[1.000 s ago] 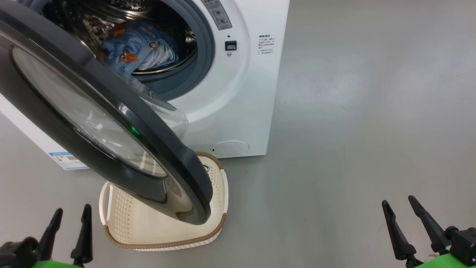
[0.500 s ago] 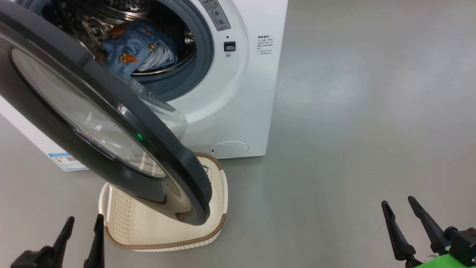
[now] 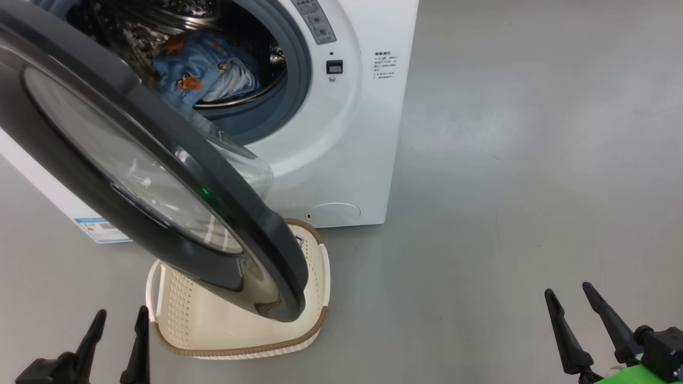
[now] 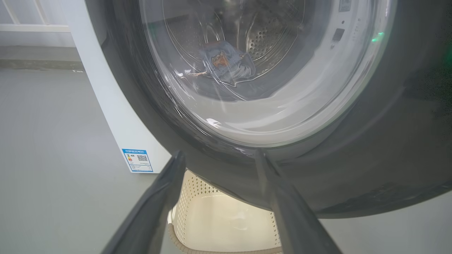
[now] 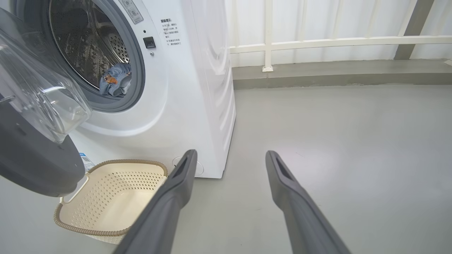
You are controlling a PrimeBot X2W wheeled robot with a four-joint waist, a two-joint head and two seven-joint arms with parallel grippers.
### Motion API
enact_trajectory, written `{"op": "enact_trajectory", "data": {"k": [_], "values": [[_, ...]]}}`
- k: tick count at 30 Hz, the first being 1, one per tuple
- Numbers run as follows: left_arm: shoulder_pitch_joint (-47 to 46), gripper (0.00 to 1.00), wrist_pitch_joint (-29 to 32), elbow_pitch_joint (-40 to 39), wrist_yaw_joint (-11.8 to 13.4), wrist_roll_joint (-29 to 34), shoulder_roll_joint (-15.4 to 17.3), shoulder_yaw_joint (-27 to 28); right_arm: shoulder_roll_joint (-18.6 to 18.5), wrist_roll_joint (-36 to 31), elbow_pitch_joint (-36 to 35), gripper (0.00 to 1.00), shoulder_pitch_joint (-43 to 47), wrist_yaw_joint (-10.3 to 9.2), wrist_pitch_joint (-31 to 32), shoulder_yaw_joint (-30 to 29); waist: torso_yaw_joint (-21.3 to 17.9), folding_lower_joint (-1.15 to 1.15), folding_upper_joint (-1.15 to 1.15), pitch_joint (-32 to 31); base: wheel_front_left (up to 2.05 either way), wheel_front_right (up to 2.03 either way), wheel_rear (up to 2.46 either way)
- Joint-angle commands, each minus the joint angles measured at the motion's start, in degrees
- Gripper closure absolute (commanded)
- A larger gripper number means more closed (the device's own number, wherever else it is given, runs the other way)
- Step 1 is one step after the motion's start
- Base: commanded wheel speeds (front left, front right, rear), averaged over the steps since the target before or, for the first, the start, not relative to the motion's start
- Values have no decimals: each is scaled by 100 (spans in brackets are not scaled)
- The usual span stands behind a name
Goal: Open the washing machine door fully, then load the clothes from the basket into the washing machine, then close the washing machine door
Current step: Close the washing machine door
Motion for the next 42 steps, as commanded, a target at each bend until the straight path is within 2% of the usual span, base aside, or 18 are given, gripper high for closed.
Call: {"op": "enact_trajectory", "data": {"k": [1, 2, 3, 4, 6, 7, 14, 25, 36, 42], "values": [[-140, 0, -38, -125, -9, 27, 89, 225, -92, 34, -109, 0, -180, 9, -69, 134, 14, 0, 0, -4, 0, 0, 0], [-145, 0, -38, -122, -9, 21, 76, 222, -91, 38, -107, 0, -187, 9, -69, 151, 33, 0, 0, -13, 0, 0, 0], [-148, 0, -38, -118, -9, 20, 65, 214, -92, 46, -106, 13, -197, 9, -69, 176, 50, 0, 0, -20, 0, 0, 0], [-153, 0, -38, -118, -9, 17, 51, 213, -94, 55, -106, 55, -211, 9, -69, 201, 69, 0, 0, -28, 0, 0, 0], [-165, 0, -38, -111, -9, 14, 28, 188, -96, 76, -119, 96, -249, 9, -69, 247, 121, 0, 0, -46, 0, 0, 0], [-171, 0, -38, -109, -9, 12, 15, 185, -91, 90, -130, 100, -277, 9, -69, 269, 148, 0, 0, -56, 0, 0, 0], [-171, 0, -38, -146, -9, 28, -69, 220, -54, 154, -322, 100, -695, 9, -69, 549, 376, 0, 0, -160, 0, 0, 0], [-29, 0, -38, -252, -9, 73, -142, 261, 21, 241, -976, 100, -1901, 9, -69, 1397, 772, 0, 0, -392, 0, 0, 0], [3, 0, -38, -381, -9, 81, -177, 229, 254, 327, -1612, 100, -2780, 9, -69, 2366, 1208, 0, 0, -455, 0, 0, 0], [20, 0, -38, -419, -9, 72, -212, 223, 333, 478, -1465, 100, -2861, 9, -69, 3183, 1373, 0, 0, -421, 0, 0, 0]]}}
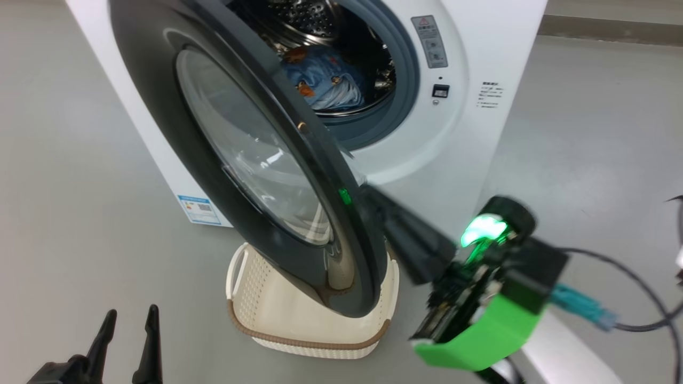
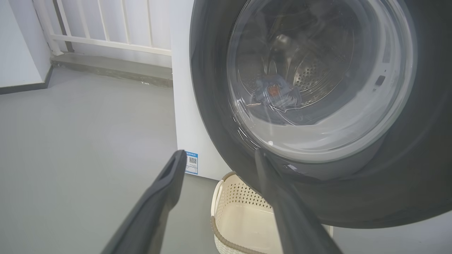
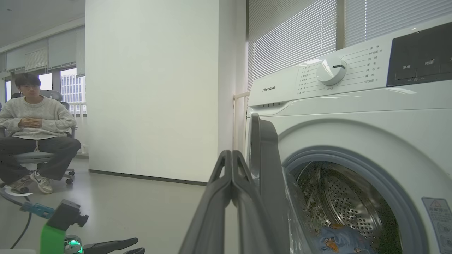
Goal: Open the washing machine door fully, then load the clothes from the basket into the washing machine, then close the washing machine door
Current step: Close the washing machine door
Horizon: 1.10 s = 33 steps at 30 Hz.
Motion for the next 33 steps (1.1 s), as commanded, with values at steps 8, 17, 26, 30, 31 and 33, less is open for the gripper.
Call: {"op": "enact_trajectory", "data": {"k": [8, 17, 26, 30, 31, 33], "values": [[-162, 0, -37, -156, -9, 44, 8, 205, 169, 360, 585, 100, 16, 9, -26, 928, 207, 0, 0, 127, 0, 0, 0], [-222, 0, -37, -132, -9, 5, -43, 226, 112, 533, 1358, 100, 346, 9, -26, 1351, 251, 0, 0, 263, 0, 0, 0], [-340, 0, -37, -106, -9, -28, -91, 228, 87, 649, 2028, 100, 418, 9, -26, 1318, 215, 0, 0, 425, 0, 0, 0], [-387, 0, -37, -101, -9, -47, -94, 217, 120, 634, 2172, 100, 354, 9, -26, 1167, 195, 0, 0, 483, 0, 0, 0], [-398, 0, -37, -99, -9, -51, -93, 212, 131, 632, 2198, 100, 340, 9, -26, 1122, 192, 0, 0, 495, 0, 0, 0], [-409, 0, -37, -99, -9, -56, -90, 208, 148, 621, 2241, 100, 316, 9, -26, 1042, 185, 0, 0, 506, 0, 0, 0]]}}
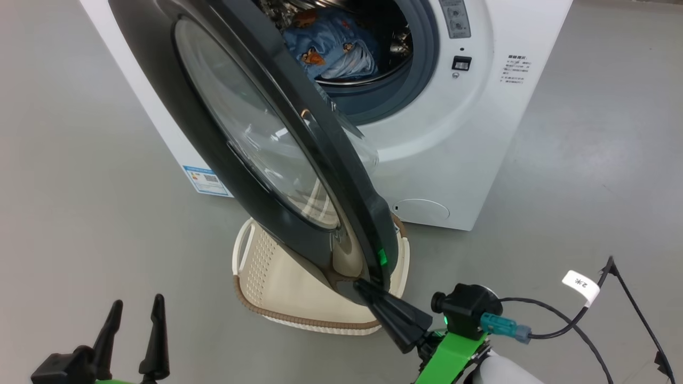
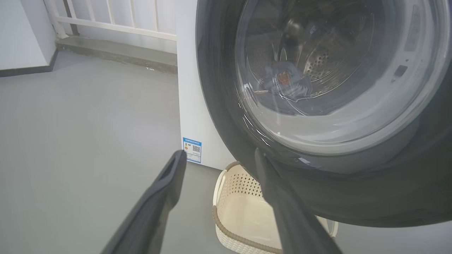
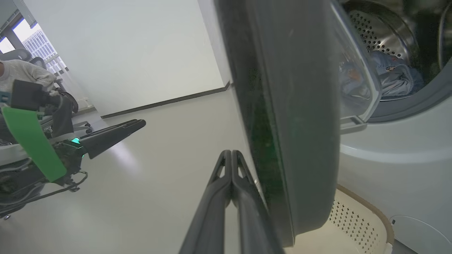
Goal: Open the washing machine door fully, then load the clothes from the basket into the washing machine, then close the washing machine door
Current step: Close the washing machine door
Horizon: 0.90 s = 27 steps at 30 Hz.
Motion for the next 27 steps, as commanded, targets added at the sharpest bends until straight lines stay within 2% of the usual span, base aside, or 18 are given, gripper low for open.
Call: {"op": "enact_trajectory", "data": {"k": [1, 9, 27], "values": [[-251, 0, -37, -112, -9, -31, 91, 199, 101, -13, -97, 100, -79, 9, -27, -14, -8, 0, 0, 13, 0, 0, 0], [-324, 0, -37, -141, -9, -29, 82, 190, 142, -33, -32, 100, -169, 9, -27, -345, -12, 0, 0, 117, 0, 0, 0], [-619, 0, -37, -319, -9, -29, -12, 12, 84, -265, 246, 100, -829, 9, -27, -1557, 69, 0, 0, 532, 0, 0, 0]]}}
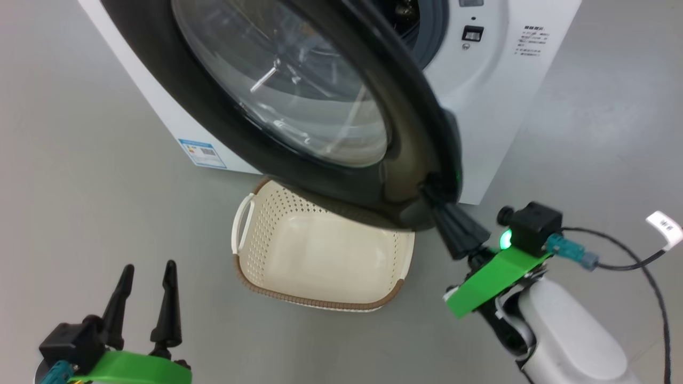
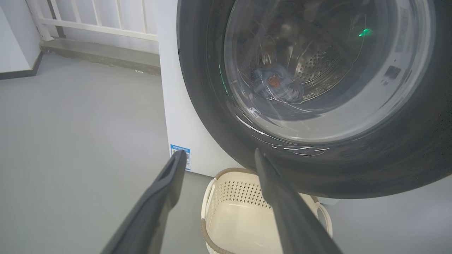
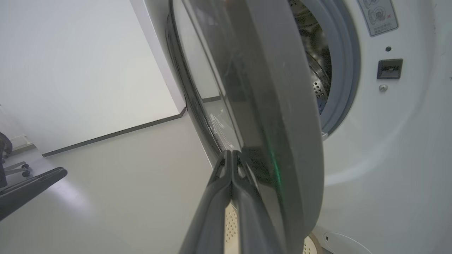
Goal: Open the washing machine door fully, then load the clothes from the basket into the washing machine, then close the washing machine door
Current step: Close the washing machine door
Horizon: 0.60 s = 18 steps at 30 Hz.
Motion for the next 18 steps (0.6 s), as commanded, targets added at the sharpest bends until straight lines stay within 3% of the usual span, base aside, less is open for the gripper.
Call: {"op": "enact_trajectory", "data": {"k": [1, 18], "values": [[-202, 0, -37, -166, -9, -31, 76, 179, 15, -50, -112, 100, -159, 8, -27, -28, 46, 0, 0, 71, 0, 0, 0], [-608, 0, -37, -316, -9, -77, -45, -75, -195, -187, 167, 100, -1001, 8, -27, -1109, 332, 0, 0, 632, 0, 0, 0]]}}
